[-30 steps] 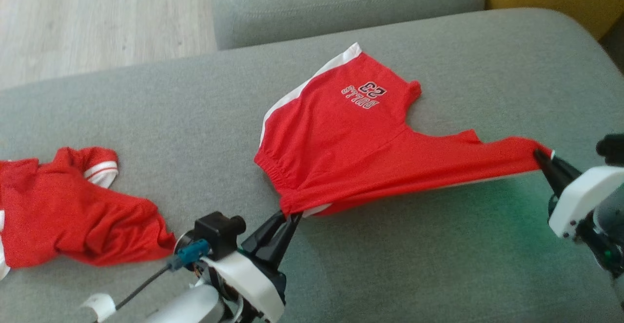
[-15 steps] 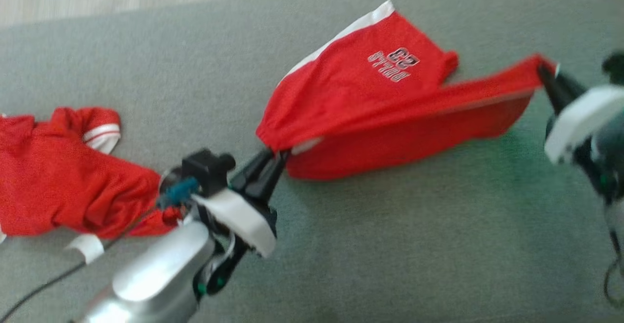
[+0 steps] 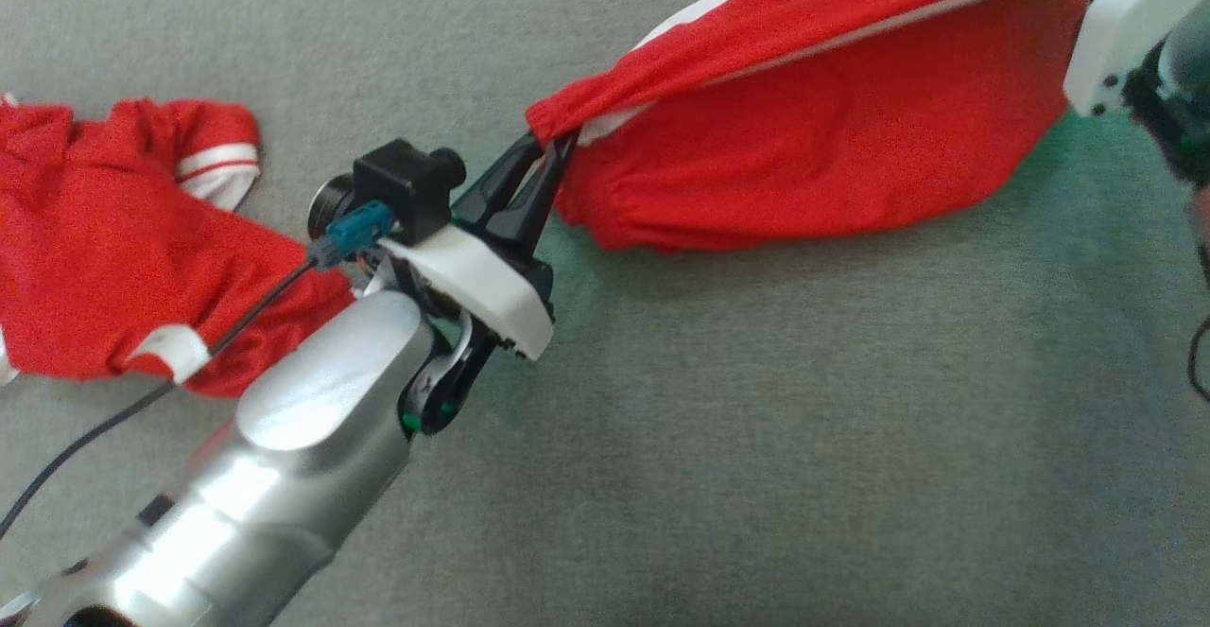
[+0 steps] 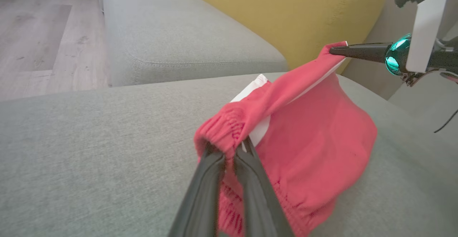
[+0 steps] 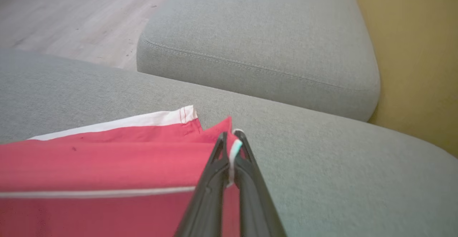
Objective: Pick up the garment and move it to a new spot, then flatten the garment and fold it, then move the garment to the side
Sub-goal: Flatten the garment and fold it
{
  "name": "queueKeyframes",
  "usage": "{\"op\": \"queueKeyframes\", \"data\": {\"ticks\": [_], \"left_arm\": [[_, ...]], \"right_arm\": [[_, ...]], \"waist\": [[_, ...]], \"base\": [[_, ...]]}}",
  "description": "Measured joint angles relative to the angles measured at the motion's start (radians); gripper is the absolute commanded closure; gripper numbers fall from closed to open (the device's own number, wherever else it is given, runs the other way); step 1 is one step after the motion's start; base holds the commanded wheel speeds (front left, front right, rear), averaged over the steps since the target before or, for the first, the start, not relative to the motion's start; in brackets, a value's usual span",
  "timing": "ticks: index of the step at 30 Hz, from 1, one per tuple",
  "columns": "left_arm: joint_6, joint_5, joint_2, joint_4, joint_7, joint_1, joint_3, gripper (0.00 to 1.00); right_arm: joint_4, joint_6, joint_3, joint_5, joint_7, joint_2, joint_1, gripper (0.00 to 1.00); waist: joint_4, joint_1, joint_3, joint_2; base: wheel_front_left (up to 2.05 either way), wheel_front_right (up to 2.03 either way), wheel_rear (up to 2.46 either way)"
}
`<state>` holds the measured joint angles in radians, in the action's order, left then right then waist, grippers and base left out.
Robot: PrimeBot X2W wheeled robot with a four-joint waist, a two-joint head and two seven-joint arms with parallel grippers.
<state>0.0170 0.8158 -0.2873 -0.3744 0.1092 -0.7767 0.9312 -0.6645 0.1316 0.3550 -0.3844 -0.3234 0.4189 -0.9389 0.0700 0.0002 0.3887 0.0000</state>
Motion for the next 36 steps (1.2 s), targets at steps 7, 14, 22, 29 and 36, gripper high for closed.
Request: {"op": "queueKeyframes", "data": {"ticks": [7, 14, 22, 29, 36], "left_arm": [[-0.023, -0.007, 0.058, -0.090, 0.026, -0.051, 0.002, 1.00], [-0.045, -0.015, 0.102, -0.160, 0.052, -0.087, 0.005, 1.00], [-0.051, -0.015, 0.109, -0.235, 0.080, -0.087, 0.004, 0.00], [-0.028, -0.013, 0.100, -0.249, 0.116, -0.076, -0.032, 0.00], [0.039, -0.007, 0.070, -0.151, 0.143, 0.000, -0.185, 0.00]], "right_arm": [[-0.137, 0.000, 0.069, -0.003, 0.044, 0.003, -0.116, 1.00], [-0.253, 0.000, 0.105, -0.009, 0.134, 0.004, -0.189, 0.00], [-0.328, 0.000, 0.098, -0.060, 0.280, 0.002, -0.221, 0.00], [-0.308, 0.000, 0.106, -0.129, 0.419, 0.001, -0.214, 0.00], [-0.221, 0.000, 0.094, -0.171, 0.554, -0.010, -0.104, 0.00]], "waist": [[0.064, -0.0001, 0.063, 0.0000], [0.108, 0.0000, 0.107, 0.0000], [0.092, -0.0002, 0.075, 0.0000], [0.059, -0.0003, 0.015, 0.0000], [0.013, -0.0004, -0.076, 0.0000]], "base": [[0.00, 0.00, 0.00], [0.00, 0.00, 0.00], [0.00, 0.00, 0.00], [0.00, 0.00, 0.00], [0.00, 0.00, 0.00]]}}
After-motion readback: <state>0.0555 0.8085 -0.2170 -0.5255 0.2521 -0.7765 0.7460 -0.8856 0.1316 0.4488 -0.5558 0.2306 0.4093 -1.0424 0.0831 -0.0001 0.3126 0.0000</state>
